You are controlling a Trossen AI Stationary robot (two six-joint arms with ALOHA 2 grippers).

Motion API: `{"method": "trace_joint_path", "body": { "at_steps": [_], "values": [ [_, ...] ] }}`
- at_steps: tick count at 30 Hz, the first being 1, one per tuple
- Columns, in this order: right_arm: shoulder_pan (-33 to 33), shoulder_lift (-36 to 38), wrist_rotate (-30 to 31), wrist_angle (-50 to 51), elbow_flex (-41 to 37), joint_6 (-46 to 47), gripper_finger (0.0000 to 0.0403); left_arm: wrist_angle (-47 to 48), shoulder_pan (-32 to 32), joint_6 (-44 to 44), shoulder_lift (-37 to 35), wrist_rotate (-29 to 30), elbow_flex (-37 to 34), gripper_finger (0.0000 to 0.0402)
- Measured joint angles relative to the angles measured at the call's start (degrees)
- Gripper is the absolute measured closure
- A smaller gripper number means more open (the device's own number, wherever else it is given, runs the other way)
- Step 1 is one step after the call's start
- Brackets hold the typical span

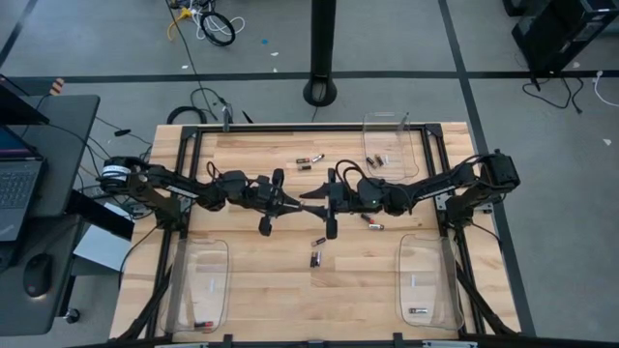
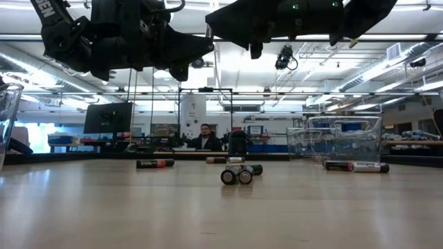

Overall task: Sort batteries
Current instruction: Put the white battery into the bottom right transparent bin

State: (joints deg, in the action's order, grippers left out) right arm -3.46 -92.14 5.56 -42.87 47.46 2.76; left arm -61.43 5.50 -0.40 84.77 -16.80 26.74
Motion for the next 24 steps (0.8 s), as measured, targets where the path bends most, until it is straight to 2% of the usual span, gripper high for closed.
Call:
{"method": "trace_joint_path", "body": {
  "at_steps": [7,24],
  "values": [
    [-0.02,0.0,-0.07,0.24,0.0,-1.4,0.0343,-0.33,0.0,-0.13,0.0,0.02,-0.02,0.0356],
    [-0.11,0.0,-0.2,1.37,0.0,-2.32,0.0344,0.15,0.0,-0.43,0.04,0.04,-0.04,0.0356]
  ]
}}
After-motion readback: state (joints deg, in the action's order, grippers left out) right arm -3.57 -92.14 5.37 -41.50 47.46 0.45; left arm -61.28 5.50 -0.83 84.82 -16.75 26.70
